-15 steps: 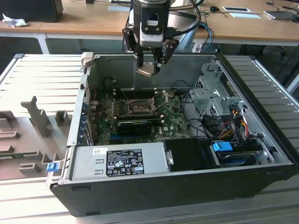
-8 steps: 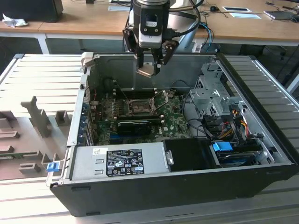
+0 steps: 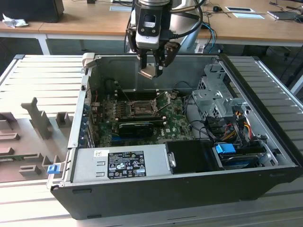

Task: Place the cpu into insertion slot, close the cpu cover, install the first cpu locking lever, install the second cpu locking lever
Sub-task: 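Place the cpu into insertion slot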

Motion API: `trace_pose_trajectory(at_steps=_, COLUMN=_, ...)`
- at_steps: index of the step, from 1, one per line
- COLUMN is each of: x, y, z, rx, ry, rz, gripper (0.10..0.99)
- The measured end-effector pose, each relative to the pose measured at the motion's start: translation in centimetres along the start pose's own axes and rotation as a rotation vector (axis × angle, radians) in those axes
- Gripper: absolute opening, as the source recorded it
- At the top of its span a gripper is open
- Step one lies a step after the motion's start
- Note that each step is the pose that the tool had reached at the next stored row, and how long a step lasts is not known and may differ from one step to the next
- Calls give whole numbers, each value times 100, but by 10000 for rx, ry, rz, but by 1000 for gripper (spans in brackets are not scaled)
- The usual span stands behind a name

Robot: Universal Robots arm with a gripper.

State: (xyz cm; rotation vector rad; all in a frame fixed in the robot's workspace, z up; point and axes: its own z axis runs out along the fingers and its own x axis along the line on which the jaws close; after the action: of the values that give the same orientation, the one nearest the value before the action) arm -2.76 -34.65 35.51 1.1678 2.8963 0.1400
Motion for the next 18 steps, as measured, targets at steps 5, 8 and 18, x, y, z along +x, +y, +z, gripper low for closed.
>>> trace_pose_trajectory(at_steps=5, x=0, y=0, z=5, rx=-9, ry=-40, rz=461, gripper=525)
trace_pose_trajectory(at_steps=8, x=0, y=-1, z=8, rx=-14, ry=-63, rz=717, gripper=525)
trace_pose_trajectory(at_steps=18, x=0, y=-1, z=15, rx=-35, ry=-164, rz=1851, gripper=525)
